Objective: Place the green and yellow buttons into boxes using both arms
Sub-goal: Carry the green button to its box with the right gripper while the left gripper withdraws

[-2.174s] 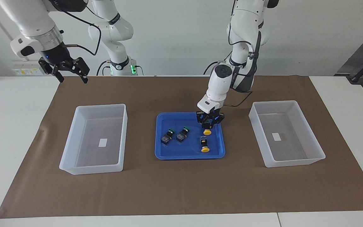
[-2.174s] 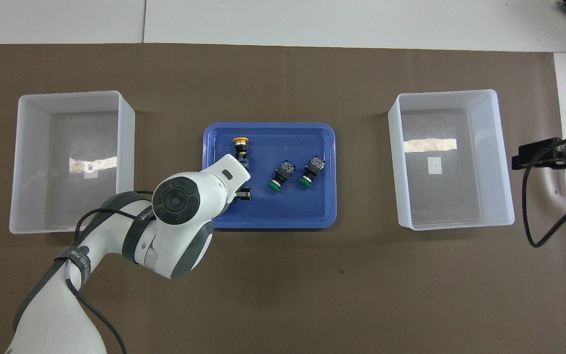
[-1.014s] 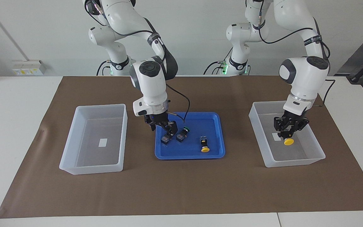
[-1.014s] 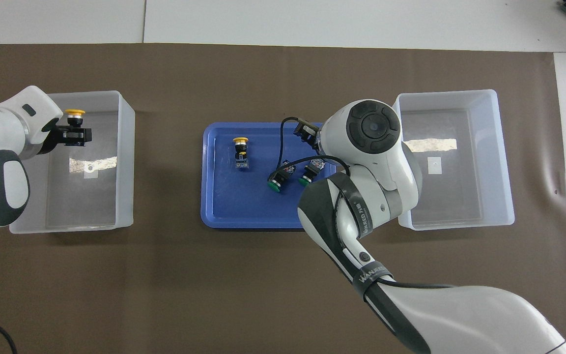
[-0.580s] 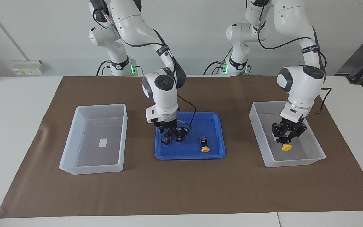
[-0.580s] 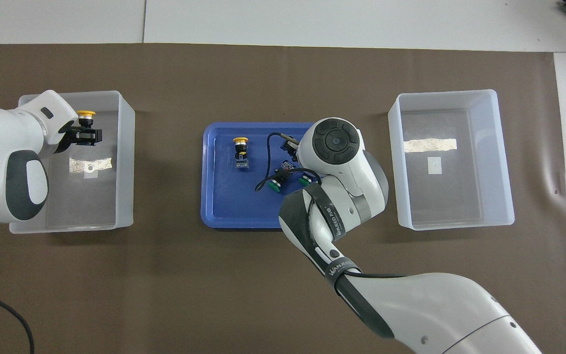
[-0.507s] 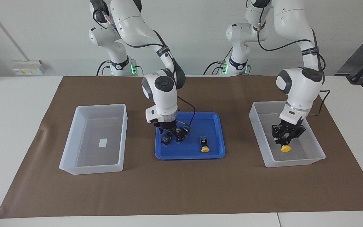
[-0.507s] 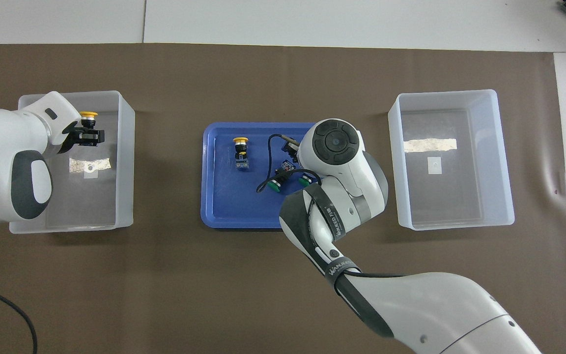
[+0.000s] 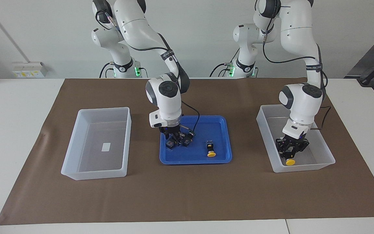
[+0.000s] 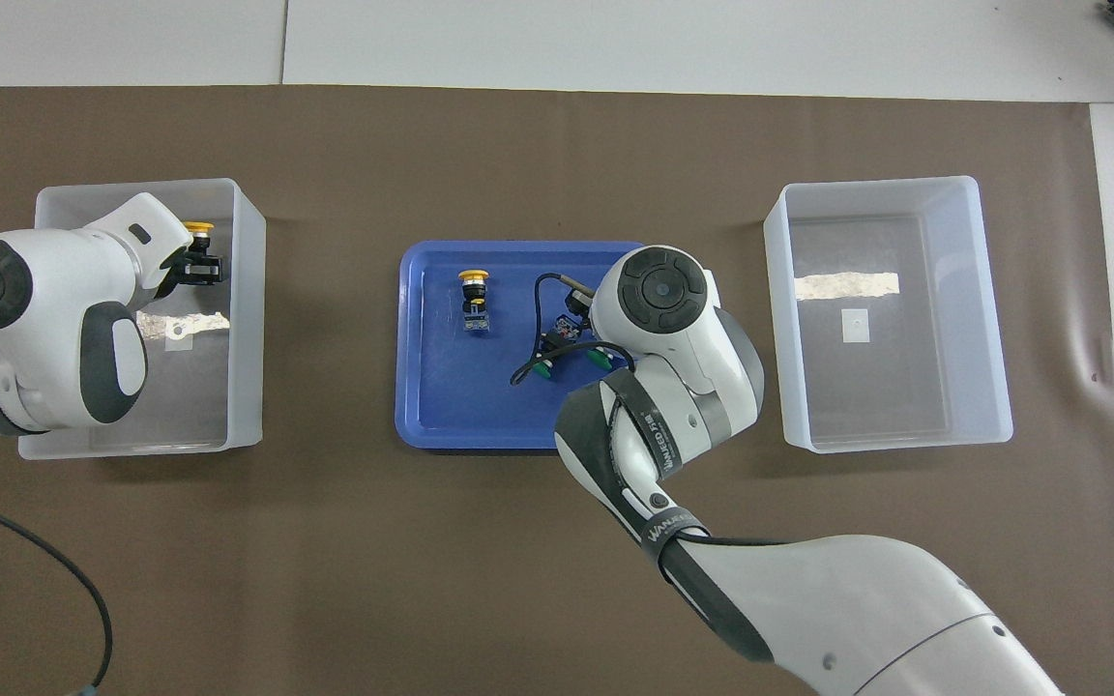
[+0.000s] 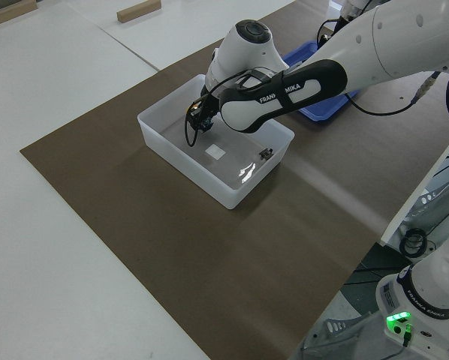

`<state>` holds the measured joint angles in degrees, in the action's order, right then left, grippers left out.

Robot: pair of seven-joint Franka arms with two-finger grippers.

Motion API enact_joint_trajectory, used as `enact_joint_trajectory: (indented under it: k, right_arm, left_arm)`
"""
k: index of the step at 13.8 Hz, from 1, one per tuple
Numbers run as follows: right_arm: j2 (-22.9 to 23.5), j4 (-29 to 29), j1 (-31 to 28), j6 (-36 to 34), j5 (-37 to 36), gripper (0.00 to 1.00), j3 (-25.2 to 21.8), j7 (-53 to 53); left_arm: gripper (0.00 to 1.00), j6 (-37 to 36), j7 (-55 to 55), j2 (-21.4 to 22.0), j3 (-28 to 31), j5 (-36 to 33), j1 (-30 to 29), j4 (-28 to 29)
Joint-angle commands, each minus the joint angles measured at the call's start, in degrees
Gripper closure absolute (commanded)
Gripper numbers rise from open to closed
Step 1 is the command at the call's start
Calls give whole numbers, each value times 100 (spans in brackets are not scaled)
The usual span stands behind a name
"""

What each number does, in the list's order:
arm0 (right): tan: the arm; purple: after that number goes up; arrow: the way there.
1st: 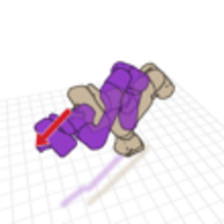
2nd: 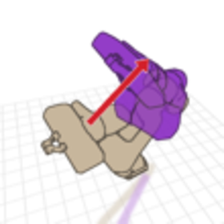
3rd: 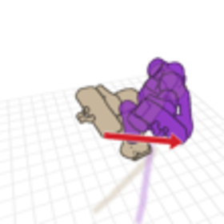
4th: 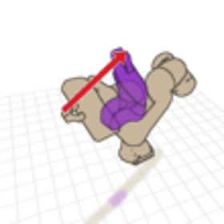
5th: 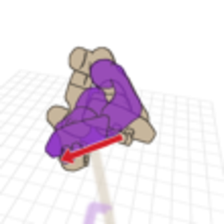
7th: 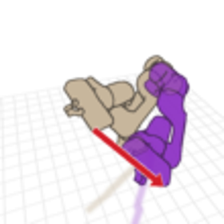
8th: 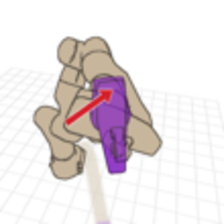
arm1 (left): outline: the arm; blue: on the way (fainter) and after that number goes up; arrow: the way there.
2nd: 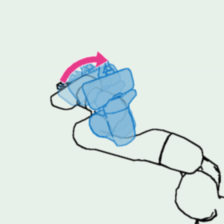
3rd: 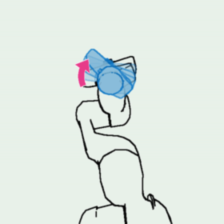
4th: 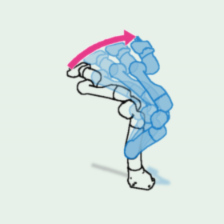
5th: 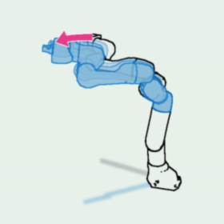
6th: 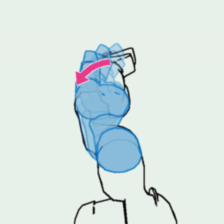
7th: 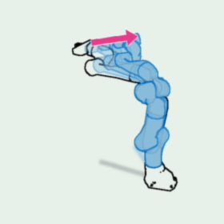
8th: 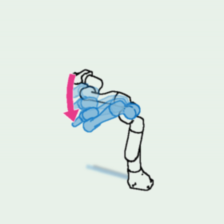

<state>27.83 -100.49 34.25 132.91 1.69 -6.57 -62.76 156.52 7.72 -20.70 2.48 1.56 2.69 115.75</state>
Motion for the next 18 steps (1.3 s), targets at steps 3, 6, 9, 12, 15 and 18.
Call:
enact_joint_trajectory:
  k: [3, 6, 9, 12, 15, 18]
  right_arm:
    - [-128, 107, -94, 26, -73, 100, 16, 70]
    - [-986, 232, -496, -939, -46, 100, 16, 1051]
    - [-1525, 250, -1155, -1758, -46, 100, -11, 2727]
    - [-1570, 136, -1920, -1708, -38, 100, -2, 4373]
    - [-1526, -275, -2518, -1130, -20, 100, -2, 5692]
    - [-1307, -778, -2783, -189, -20, 100, -2, 6179]
  left_arm:
    - [0, 116, 90, -31, 7, -41, -49, -105]
    - [0, -85, 63, 258, 7, -41, -111, -166]
    - [0, -1040, 37, 680, 7, -41, -58, -455]
    - [0, -1912, -103, 874, -124, -41, 90, -860]
    - [0, -1862, -902, 857, -142, -41, 766, -870]
    - [0, -1661, -1586, 700, -142, -50, 1469, -791]
